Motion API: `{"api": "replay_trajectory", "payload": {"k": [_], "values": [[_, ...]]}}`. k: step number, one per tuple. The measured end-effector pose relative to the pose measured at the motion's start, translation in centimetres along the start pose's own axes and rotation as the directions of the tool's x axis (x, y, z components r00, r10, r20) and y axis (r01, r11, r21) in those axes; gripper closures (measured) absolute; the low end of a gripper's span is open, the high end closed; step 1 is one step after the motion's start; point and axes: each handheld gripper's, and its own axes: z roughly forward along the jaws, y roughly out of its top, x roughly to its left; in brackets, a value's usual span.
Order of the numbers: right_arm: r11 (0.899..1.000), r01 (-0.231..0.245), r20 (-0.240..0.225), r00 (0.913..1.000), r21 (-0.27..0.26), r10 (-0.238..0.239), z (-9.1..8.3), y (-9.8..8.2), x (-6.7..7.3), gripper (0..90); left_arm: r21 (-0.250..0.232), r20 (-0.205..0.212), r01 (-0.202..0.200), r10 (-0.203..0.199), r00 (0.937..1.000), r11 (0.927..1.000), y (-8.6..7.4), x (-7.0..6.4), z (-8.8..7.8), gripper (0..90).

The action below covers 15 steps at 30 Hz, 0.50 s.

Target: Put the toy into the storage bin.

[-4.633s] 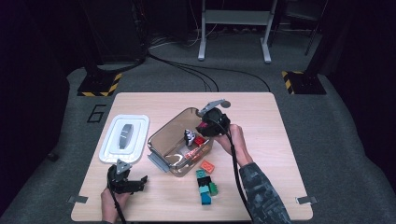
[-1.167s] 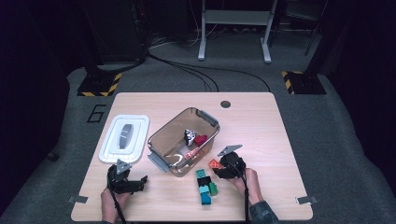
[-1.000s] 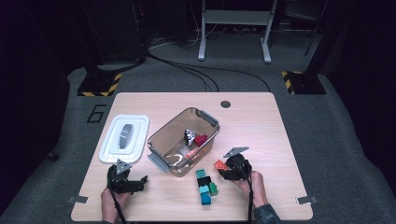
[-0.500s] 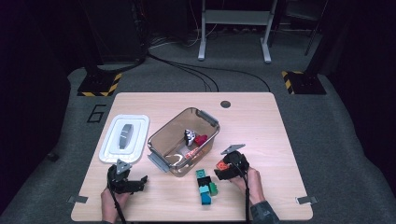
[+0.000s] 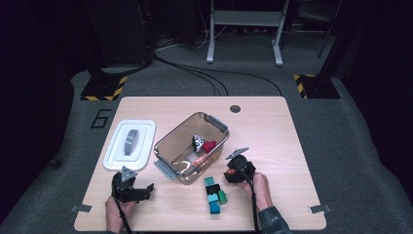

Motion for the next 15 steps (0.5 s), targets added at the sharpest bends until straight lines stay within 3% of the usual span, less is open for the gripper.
{"api": "replay_trajectory", "payload": {"k": [8, 15], "values": [[1.000, -0.008, 0.008, 0.9999, -0.028, 0.008, -0.5, 0.2, -0.4, 58.3, 0.001, 0.000, 0.000, 0.000, 1.0000, 1.0000, 0.0, 0.0, 0.0, 3.1], [0.995, -0.043, -0.003, 0.9991, -0.085, 0.043, -1.3, 0.4, -1.8, 58.3, 0.000, 0.000, 0.000, 0.000, 1.0000, 1.0000, 0.0, 0.0, 0.0, 3.1]]}}
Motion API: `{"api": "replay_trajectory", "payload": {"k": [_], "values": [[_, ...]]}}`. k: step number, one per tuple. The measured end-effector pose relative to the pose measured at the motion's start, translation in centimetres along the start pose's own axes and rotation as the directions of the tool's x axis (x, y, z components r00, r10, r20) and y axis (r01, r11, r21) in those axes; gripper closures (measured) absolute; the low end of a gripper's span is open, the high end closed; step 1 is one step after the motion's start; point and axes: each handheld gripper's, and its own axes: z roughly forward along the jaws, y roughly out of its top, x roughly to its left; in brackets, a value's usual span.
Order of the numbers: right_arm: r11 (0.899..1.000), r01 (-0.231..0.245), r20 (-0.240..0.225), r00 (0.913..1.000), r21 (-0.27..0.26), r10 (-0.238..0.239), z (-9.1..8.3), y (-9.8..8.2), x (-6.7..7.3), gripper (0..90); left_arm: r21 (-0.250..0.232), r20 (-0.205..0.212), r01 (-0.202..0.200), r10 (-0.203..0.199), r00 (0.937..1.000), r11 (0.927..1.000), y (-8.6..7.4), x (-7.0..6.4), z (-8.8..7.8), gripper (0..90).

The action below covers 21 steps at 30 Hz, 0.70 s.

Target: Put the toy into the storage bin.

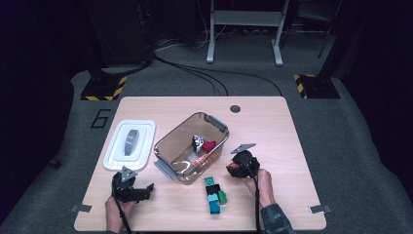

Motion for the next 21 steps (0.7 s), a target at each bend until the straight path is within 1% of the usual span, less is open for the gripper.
{"api": "replay_trajectory", "payload": {"k": [5, 8, 11, 12, 13, 14, 15, 17, 18, 21], "values": [[0.999, -0.029, -0.004, 0.9996, -0.024, 0.029, -0.3, 0.0, -0.7, 58.3, 0.000, 0.000, 0.000, 0.000, 1.0000, 1.0000, 0.0, 0.0, 0.0, 3.1], [0.999, -0.030, -0.002, 0.9995, -0.045, 0.030, -0.4, 0.2, -1.1, 58.3, -0.002, 0.000, 0.004, -0.004, 1.0000, 1.0000, 0.0, 0.0, 0.0, 3.0], [0.997, -0.049, -0.005, 0.9988, -0.060, 0.049, -0.7, 0.5, -1.4, 58.3, -0.002, 0.000, 0.003, -0.003, 1.0000, 1.0000, 0.0, 0.0, 0.0, 3.0], [0.997, -0.040, 0.000, 0.9992, -0.068, 0.040, -0.8, 0.6, -1.5, 58.3, -0.001, 0.000, 0.003, -0.003, 1.0000, 1.0000, 0.0, 0.0, 0.0, 3.0], [0.997, -0.041, 0.005, 0.9991, -0.071, 0.041, -0.9, 0.7, -1.5, 58.3, -0.001, 0.000, 0.003, -0.003, 1.0000, 1.0000, 0.0, 0.0, 0.0, 3.1], [0.996, -0.053, -0.001, 0.9986, -0.066, 0.053, -0.9, 0.8, -1.5, 58.3, -0.005, 0.000, 0.002, -0.002, 1.0000, 1.0000, 0.0, 0.0, 0.1, 3.1], [0.996, -0.043, 0.002, 0.9991, -0.077, 0.043, -1.0, 0.9, -1.6, 58.3, -0.004, -0.001, 0.002, -0.002, 1.0000, 1.0000, 0.0, 0.0, 0.1, 3.1], [0.995, -0.049, 0.004, 0.9988, -0.082, 0.049, -1.1, 1.1, -1.6, 58.3, -0.003, 0.000, 0.002, -0.002, 1.0000, 1.0000, 0.0, 0.0, 0.0, 3.1], [0.995, -0.050, 0.003, 0.9987, -0.088, 0.051, -1.2, 1.3, -1.7, 58.4, 0.012, 0.007, -0.002, 0.002, 1.0000, 0.9999, 0.1, 0.0, -0.1, 3.1], [0.993, -0.050, 0.010, 0.9986, -0.103, 0.051, -1.5, 1.6, -1.8, 58.4, 0.002, 0.001, 0.000, 0.000, 1.0000, 1.0000, 0.0, 0.0, 0.0, 3.1]]}}
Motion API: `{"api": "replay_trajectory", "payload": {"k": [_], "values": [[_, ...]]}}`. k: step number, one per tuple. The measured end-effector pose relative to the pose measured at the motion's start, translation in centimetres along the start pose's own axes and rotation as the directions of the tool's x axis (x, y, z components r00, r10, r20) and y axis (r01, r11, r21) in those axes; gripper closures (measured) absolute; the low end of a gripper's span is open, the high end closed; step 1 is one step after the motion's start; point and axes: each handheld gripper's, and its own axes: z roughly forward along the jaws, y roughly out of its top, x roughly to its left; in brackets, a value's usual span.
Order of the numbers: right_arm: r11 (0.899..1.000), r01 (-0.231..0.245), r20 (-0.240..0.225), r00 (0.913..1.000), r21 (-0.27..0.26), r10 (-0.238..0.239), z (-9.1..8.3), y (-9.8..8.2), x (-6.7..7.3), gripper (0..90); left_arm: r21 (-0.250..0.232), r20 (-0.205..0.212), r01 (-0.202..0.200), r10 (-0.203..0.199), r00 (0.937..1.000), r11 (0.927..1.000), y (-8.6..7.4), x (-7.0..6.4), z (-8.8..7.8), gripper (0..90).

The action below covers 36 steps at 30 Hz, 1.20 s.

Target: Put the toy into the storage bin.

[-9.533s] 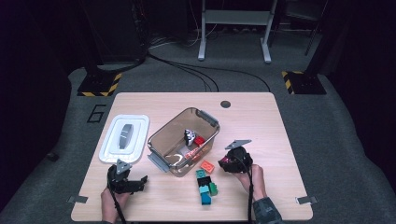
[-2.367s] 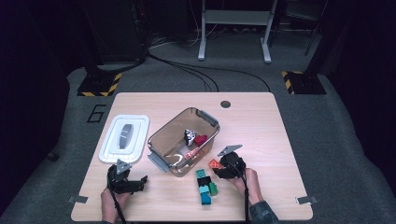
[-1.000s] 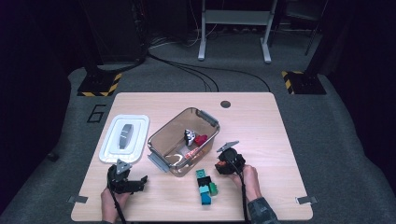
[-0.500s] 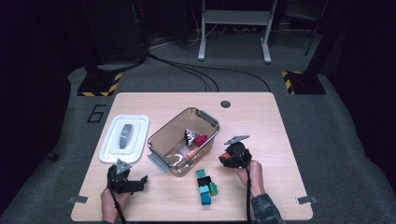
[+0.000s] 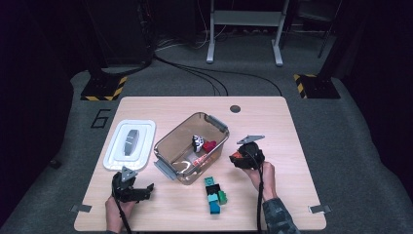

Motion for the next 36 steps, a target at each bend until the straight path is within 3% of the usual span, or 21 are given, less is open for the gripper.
{"api": "replay_trajectory", "payload": {"k": [36], "values": [[0.995, 0.009, 0.085, 0.9964, -0.098, -0.001, -2.9, 6.0, -2.3, 58.4, -0.006, -0.002, 0.002, -0.002, 1.0000, 1.0000, 0.0, 0.0, 0.0, 3.2]]}}
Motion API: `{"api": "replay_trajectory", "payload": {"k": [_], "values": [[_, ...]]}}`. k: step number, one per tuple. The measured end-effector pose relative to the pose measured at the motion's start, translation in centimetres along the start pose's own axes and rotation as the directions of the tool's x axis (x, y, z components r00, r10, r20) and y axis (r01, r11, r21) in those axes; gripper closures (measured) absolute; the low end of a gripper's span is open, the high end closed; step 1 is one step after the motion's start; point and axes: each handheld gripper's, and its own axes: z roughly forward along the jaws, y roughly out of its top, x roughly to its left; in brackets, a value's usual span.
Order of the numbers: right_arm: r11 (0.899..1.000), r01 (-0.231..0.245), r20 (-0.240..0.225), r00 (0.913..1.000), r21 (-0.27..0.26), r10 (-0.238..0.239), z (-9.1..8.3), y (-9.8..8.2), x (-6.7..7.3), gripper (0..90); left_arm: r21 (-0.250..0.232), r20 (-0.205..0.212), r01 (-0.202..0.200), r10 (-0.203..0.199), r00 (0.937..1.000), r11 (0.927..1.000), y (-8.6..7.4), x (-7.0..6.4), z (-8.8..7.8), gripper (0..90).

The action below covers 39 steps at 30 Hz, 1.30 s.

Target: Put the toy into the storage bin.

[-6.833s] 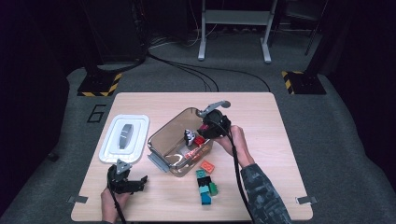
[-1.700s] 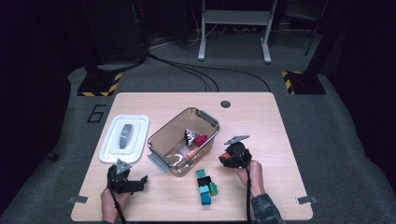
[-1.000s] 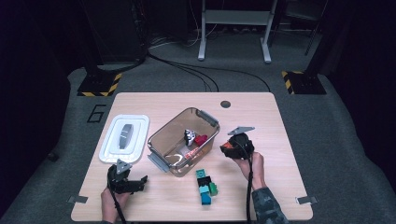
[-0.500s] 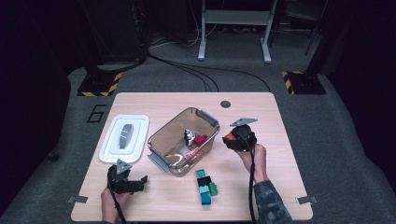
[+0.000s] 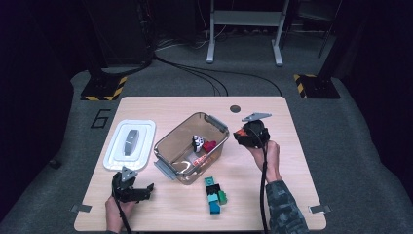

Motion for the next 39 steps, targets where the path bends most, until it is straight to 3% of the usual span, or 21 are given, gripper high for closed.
{"api": "replay_trajectory", "payload": {"k": [11, 22, 31, 39], "values": [[1.000, 0.011, 0.017, 0.9998, -0.016, -0.011, -0.2, 2.1, -0.5, 58.5, 0.001, 0.000, 0.001, -0.001, 1.0000, 1.0000, 0.0, 0.0, 0.0, 3.2], [0.998, 0.051, 0.029, 0.9983, -0.034, -0.050, -0.6, 4.5, 0.2, 58.4, 0.001, 0.001, 0.002, -0.002, 1.0000, 1.0000, 0.0, 0.0, 0.0, 3.2], [0.993, 0.110, 0.006, 0.9940, -0.031, -0.110, -0.1, 6.3, 1.8, 58.5, 0.002, 0.000, -0.001, 0.001, 1.0000, 1.0000, 0.0, 0.0, 0.0, 3.3], [0.988, 0.151, -0.039, 0.9877, -0.019, -0.152, 1.4, 6.9, 3.7, 58.5, 0.003, 0.000, -0.001, 0.001, 1.0000, 1.0000, 0.0, 0.0, 0.0, 3.3]]}}
